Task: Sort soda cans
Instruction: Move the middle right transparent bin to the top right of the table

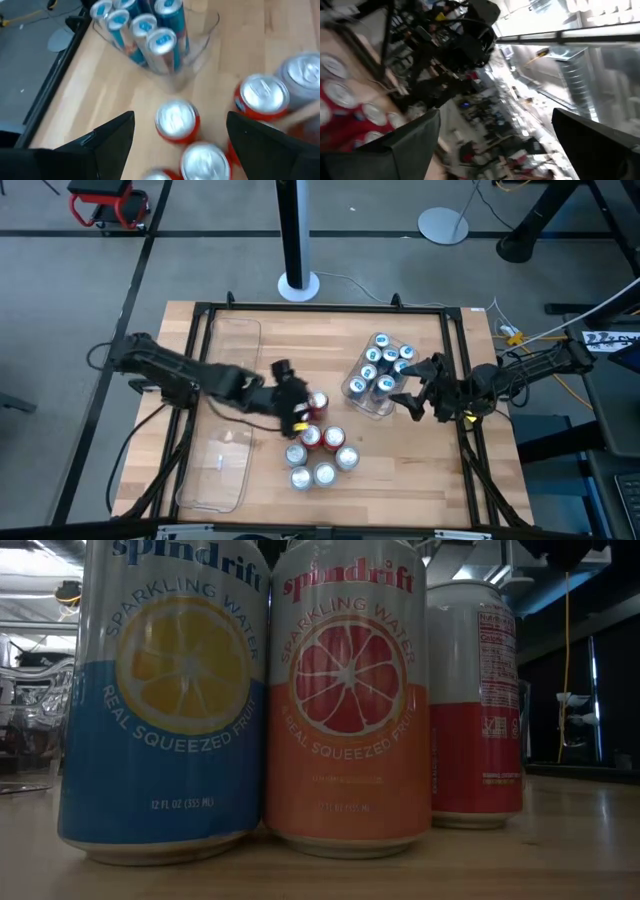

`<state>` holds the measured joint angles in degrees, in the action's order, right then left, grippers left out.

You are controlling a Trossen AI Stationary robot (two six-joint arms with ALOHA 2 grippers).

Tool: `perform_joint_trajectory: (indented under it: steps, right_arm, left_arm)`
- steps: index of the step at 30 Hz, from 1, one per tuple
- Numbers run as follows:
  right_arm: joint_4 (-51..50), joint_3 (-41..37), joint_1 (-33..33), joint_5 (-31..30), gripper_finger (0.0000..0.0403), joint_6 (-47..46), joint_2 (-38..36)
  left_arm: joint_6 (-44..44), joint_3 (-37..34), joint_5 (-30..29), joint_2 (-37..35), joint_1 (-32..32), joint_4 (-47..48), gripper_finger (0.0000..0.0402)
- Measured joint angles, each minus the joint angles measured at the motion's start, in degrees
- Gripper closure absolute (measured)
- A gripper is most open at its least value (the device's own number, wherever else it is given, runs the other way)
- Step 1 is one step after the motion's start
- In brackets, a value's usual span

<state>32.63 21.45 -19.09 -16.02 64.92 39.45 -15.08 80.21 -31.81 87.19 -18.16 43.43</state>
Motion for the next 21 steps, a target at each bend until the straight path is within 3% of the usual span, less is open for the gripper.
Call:
perform_joint_trajectory:
  steps: [6,11,21]
  right_arm:
    - [-0.81,0.08,-0.02,0.27,0.0023,-7.96,5.76]
    - [-6.75,3.61,-0.02,-0.03,0.0023,-12.9,12.77]
    - [-19.1,13.61,-0.02,0.64,0.0023,-21.41,28.7]
  left_arm:
    - [-7.32,-16.0,-4.29,-8.12,-7.33,-6.79,0.0096]
    - [-10.25,-25.34,-10.34,-13.45,-11.65,-13.07,0.0096]
    - [-10.81,-30.19,-13.71,-17.37,-15.68,-17.5,0.0096]
